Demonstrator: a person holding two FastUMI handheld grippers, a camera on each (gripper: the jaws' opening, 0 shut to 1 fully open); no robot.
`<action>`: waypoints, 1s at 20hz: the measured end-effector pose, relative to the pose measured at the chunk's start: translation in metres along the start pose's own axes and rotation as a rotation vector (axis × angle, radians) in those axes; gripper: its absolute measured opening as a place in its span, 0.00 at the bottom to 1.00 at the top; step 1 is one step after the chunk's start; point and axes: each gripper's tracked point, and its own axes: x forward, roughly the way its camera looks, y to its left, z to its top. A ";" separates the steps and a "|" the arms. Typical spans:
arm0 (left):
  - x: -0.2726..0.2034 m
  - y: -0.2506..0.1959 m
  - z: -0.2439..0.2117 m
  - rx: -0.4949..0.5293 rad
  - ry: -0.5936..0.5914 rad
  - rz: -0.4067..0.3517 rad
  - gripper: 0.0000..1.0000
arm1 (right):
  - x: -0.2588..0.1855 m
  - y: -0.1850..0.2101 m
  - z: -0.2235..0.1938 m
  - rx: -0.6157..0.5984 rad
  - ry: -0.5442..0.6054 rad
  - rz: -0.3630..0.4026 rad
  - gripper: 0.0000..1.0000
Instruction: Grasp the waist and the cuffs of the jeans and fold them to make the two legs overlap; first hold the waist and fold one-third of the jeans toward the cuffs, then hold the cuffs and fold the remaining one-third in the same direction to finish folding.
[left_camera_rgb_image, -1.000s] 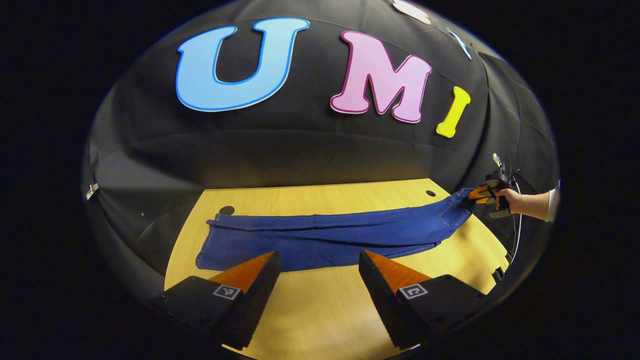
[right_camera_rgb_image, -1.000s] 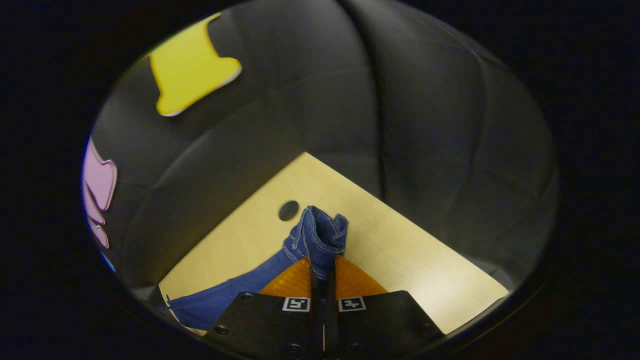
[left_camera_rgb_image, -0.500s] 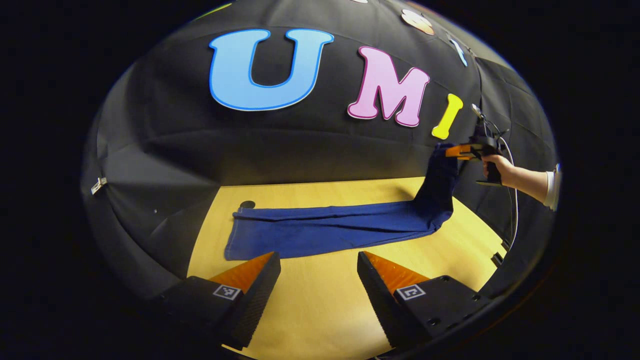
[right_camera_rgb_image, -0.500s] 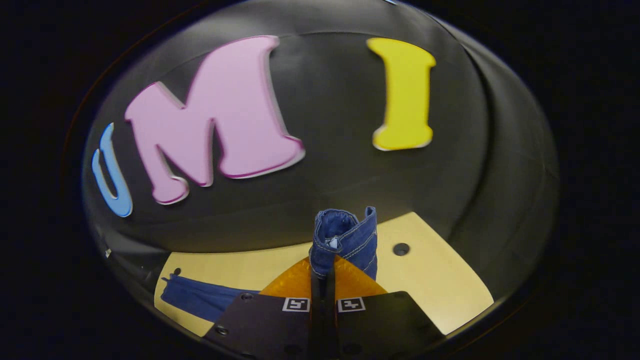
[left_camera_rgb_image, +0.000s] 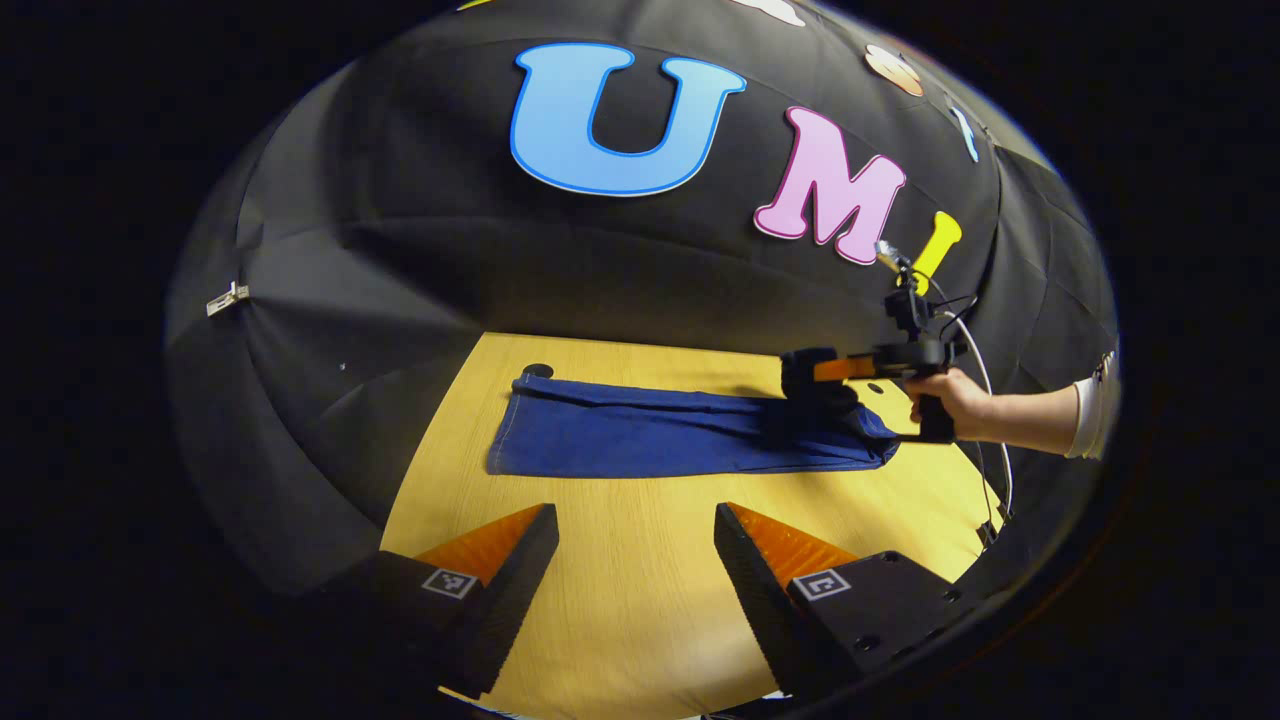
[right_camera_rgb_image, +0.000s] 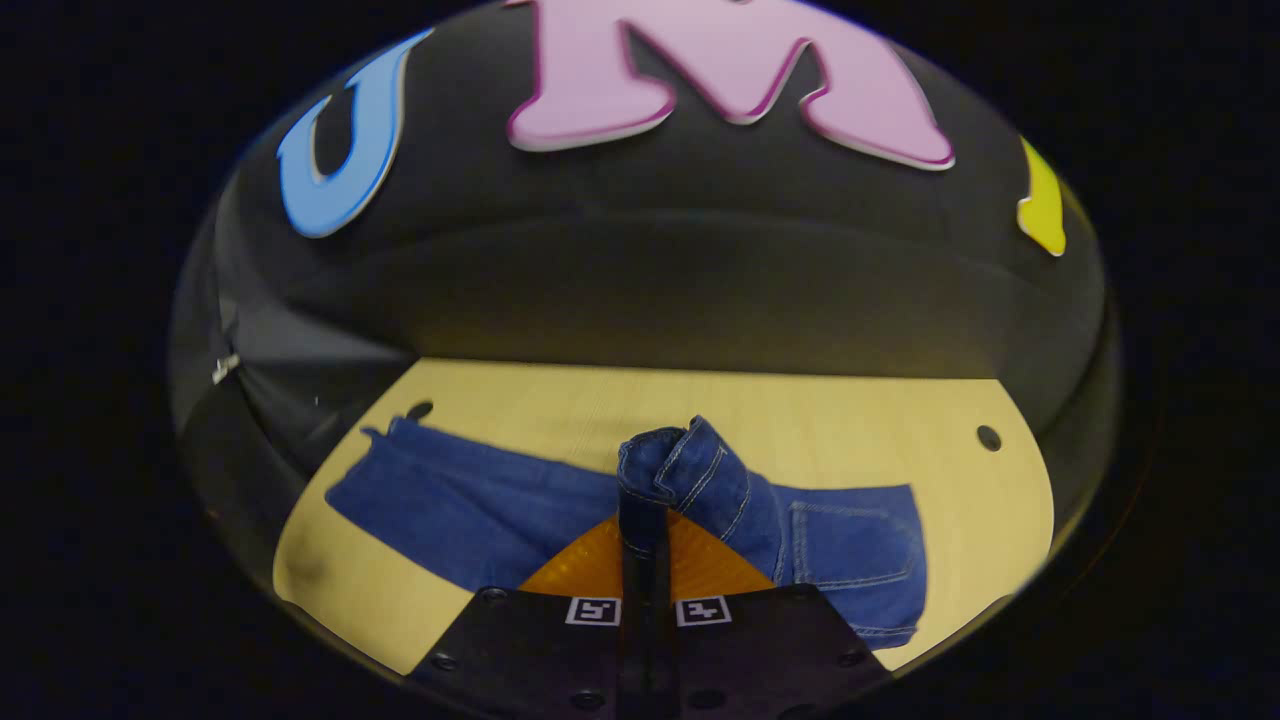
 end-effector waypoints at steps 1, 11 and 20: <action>0.003 0.001 -0.002 -0.013 0.012 0.000 0.98 | 0.013 0.001 -0.022 -0.005 0.025 0.011 0.05; 0.093 0.011 0.016 -0.214 0.130 -0.083 0.97 | -0.040 0.055 -0.035 0.089 0.132 0.341 0.90; 0.199 0.103 0.051 -0.294 0.327 0.035 0.97 | -0.190 -0.051 -0.047 0.164 0.040 0.292 0.93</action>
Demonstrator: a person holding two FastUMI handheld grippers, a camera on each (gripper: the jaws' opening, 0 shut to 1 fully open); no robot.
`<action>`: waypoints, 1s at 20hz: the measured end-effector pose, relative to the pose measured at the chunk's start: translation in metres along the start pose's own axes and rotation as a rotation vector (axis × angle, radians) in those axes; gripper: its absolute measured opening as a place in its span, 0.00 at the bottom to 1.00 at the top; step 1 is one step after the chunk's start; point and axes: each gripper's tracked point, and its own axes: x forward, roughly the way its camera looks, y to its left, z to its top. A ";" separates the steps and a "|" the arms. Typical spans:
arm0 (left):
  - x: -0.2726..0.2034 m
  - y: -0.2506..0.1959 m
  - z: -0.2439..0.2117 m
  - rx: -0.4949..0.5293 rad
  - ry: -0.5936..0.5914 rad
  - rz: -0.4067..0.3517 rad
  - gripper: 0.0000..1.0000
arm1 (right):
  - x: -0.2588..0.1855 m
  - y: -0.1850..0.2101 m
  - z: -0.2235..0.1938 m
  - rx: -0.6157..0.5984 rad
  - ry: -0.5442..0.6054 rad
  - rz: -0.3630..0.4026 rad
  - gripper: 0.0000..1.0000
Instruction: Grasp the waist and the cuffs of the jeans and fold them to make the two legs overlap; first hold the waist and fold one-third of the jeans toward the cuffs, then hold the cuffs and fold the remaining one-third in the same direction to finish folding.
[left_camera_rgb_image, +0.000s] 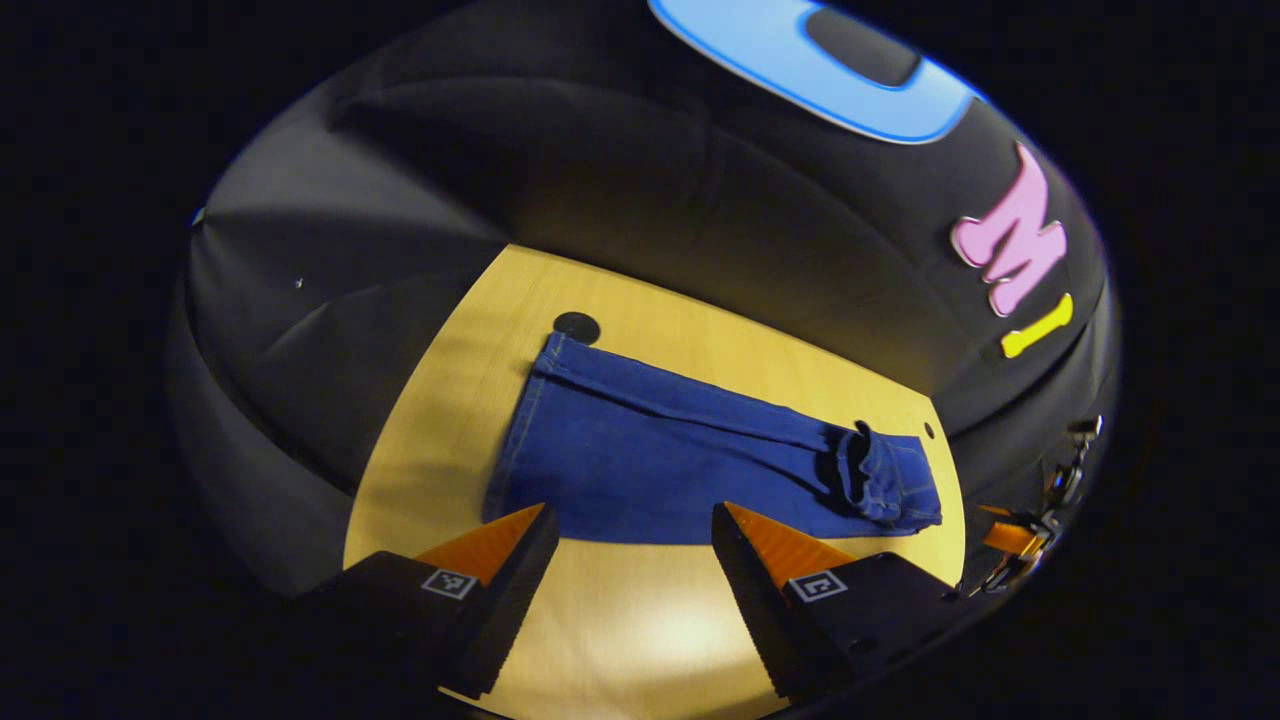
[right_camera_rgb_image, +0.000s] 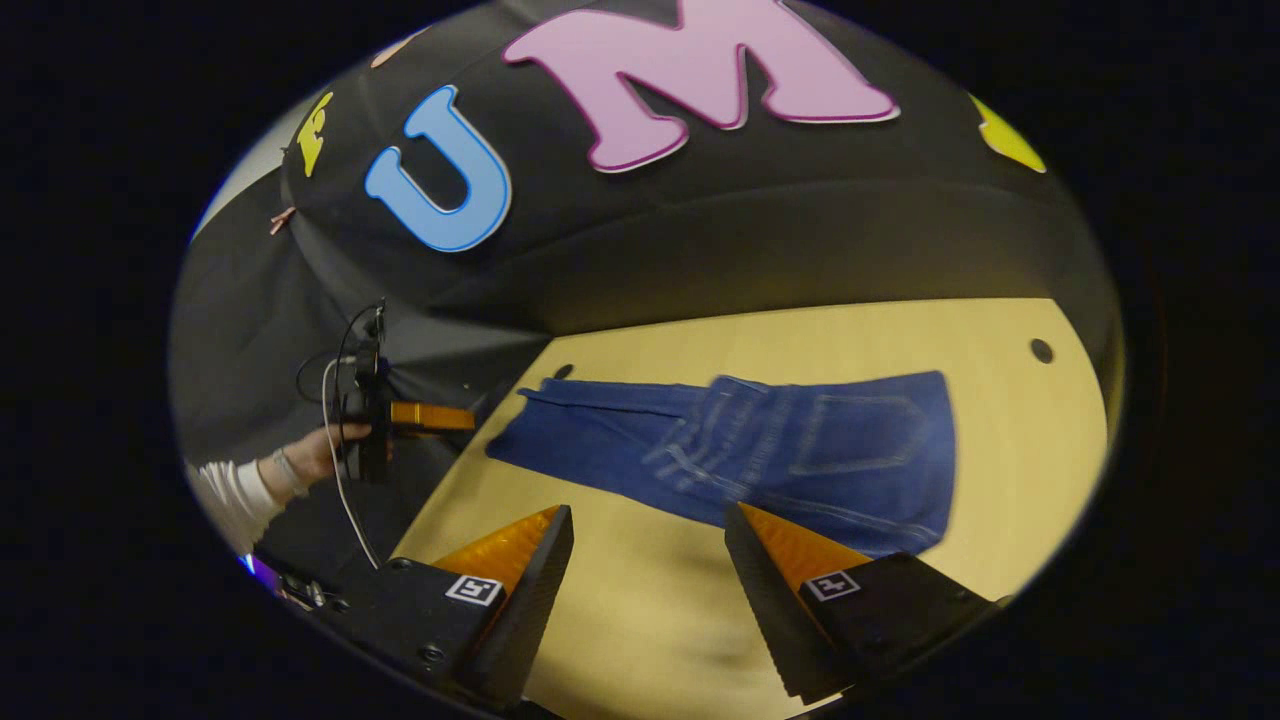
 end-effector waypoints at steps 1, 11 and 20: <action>0.015 0.008 0.006 -0.021 0.025 0.013 0.97 | -0.012 -0.010 -0.004 0.030 -0.003 -0.020 0.93; 0.091 0.066 -0.012 0.067 0.244 0.219 0.93 | -0.065 -0.083 -0.041 0.116 -0.006 -0.168 0.93; 0.099 0.050 -0.019 0.209 0.180 0.227 0.77 | -0.052 -0.075 -0.010 0.078 -0.071 -0.141 0.93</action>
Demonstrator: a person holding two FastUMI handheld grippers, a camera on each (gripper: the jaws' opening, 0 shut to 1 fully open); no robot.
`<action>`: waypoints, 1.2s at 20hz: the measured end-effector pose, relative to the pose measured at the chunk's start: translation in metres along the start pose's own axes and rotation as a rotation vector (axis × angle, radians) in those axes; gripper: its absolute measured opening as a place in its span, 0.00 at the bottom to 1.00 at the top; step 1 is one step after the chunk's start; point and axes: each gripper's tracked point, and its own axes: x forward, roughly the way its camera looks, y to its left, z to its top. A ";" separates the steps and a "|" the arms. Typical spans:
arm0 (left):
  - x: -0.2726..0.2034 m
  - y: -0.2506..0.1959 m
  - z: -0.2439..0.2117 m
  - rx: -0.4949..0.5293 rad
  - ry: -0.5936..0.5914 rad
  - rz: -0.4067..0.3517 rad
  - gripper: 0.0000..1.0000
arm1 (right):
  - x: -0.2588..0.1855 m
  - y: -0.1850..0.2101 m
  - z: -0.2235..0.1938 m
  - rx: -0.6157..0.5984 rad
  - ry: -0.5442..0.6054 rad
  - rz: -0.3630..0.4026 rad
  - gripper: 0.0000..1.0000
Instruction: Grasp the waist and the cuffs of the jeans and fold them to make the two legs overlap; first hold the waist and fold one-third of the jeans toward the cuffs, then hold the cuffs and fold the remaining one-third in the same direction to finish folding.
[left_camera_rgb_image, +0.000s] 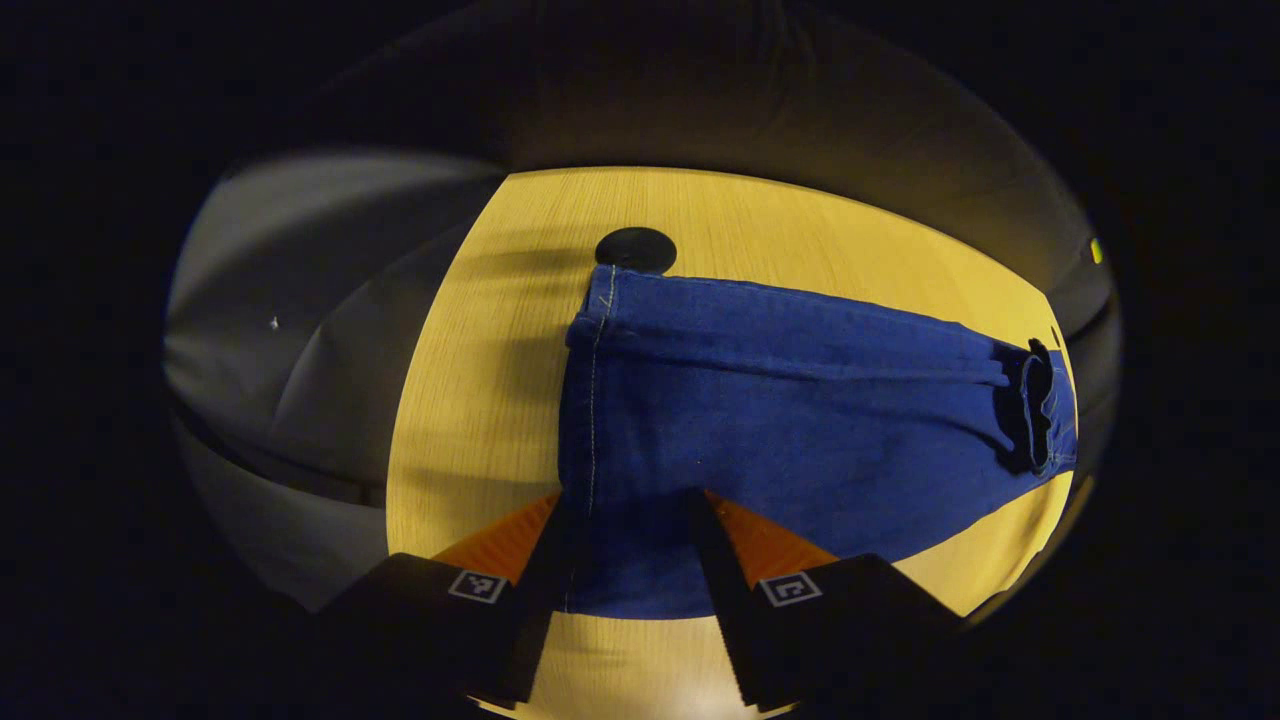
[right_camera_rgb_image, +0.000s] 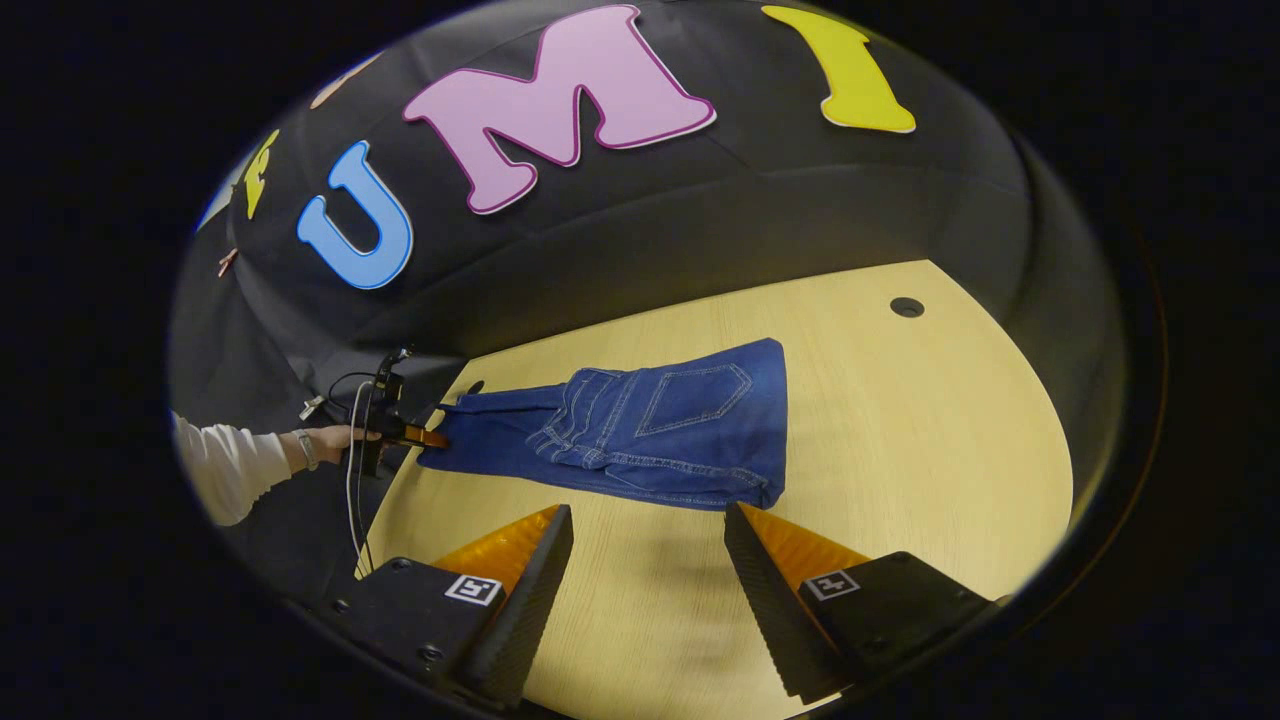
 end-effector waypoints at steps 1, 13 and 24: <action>-0.001 -0.007 0.001 -0.035 -0.019 -0.018 0.57 | 0.000 -0.001 0.000 -0.007 0.002 0.000 0.93; -0.097 -0.074 0.047 -0.022 -0.169 -0.129 0.06 | -0.018 -0.012 0.010 -0.029 -0.025 0.016 0.93; -0.232 -0.417 0.100 0.254 -0.360 -0.527 0.06 | -0.051 -0.030 0.032 -0.031 -0.091 0.044 0.93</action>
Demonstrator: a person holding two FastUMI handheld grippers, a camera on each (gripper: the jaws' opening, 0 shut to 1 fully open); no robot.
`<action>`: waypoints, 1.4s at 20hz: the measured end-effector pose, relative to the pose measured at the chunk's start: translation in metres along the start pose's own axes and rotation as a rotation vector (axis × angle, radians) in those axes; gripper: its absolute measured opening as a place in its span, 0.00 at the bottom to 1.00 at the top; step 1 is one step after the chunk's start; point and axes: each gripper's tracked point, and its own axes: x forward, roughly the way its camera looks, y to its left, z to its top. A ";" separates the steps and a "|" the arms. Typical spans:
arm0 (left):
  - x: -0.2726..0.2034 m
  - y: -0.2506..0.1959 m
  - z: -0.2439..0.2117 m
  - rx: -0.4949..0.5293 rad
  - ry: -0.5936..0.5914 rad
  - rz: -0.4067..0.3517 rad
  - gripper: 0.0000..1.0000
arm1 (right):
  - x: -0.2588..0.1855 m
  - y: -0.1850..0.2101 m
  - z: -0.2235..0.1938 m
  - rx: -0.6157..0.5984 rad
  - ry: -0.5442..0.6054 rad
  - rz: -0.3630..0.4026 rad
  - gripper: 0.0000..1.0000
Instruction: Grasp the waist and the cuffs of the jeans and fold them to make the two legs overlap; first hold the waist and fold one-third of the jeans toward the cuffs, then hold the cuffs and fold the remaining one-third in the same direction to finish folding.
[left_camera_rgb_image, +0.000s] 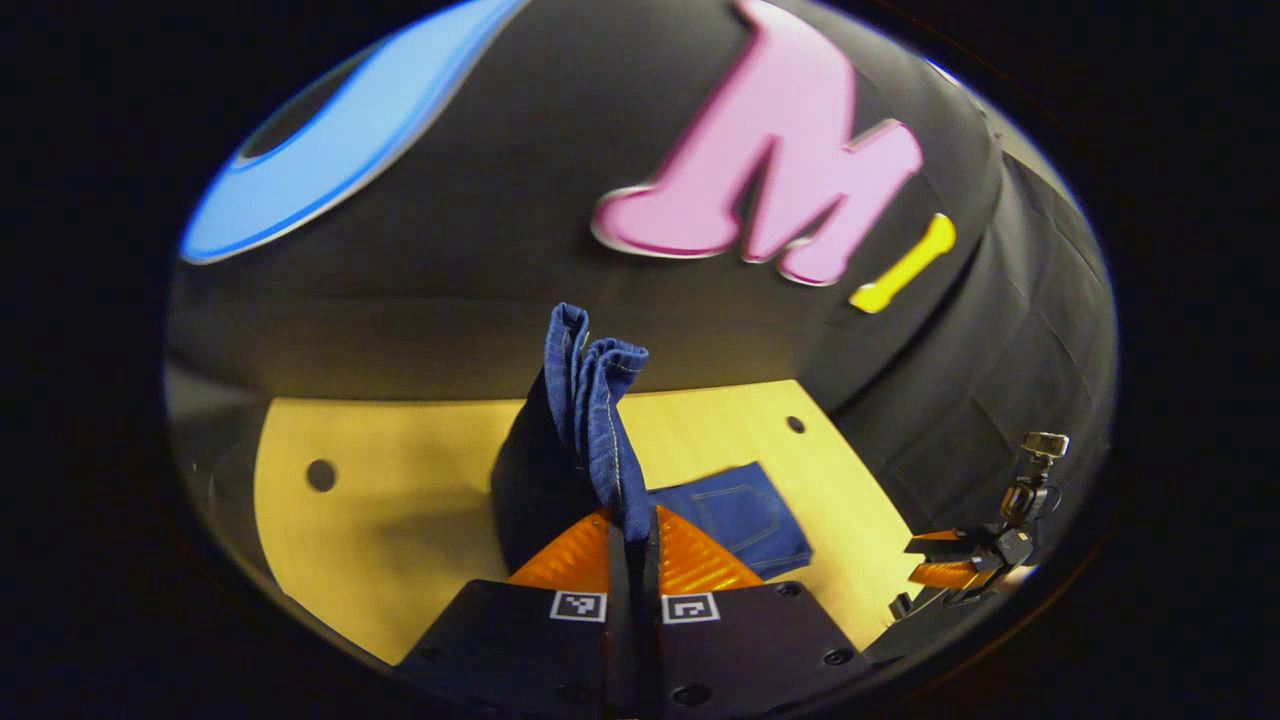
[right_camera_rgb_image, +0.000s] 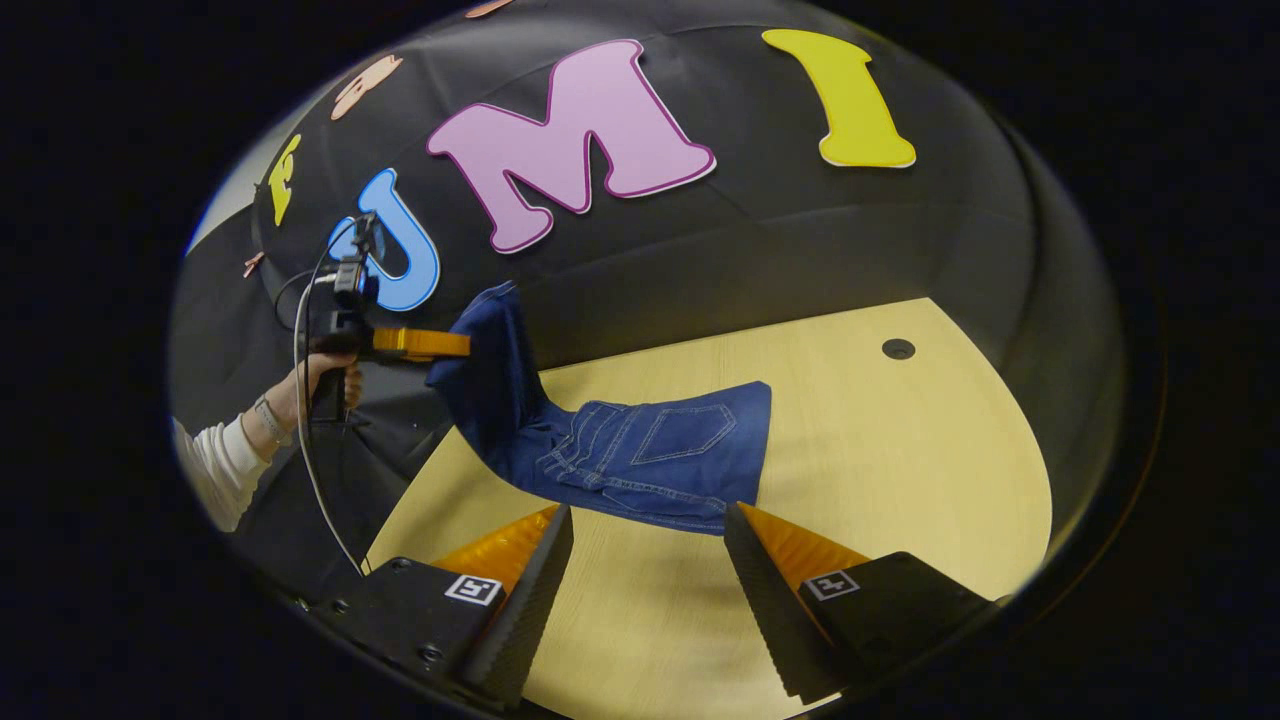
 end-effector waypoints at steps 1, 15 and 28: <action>0.019 -0.031 -0.001 0.024 0.010 -0.032 0.06 | -0.005 -0.005 0.001 -0.010 -0.004 -0.001 0.93; 0.172 -0.152 -0.148 0.152 0.366 0.080 0.42 | -0.053 -0.055 0.004 -0.150 -0.043 0.027 0.93; -0.152 -0.270 -0.103 0.286 -0.340 0.241 0.97 | -0.210 0.022 0.041 -0.266 -0.387 -0.148 0.96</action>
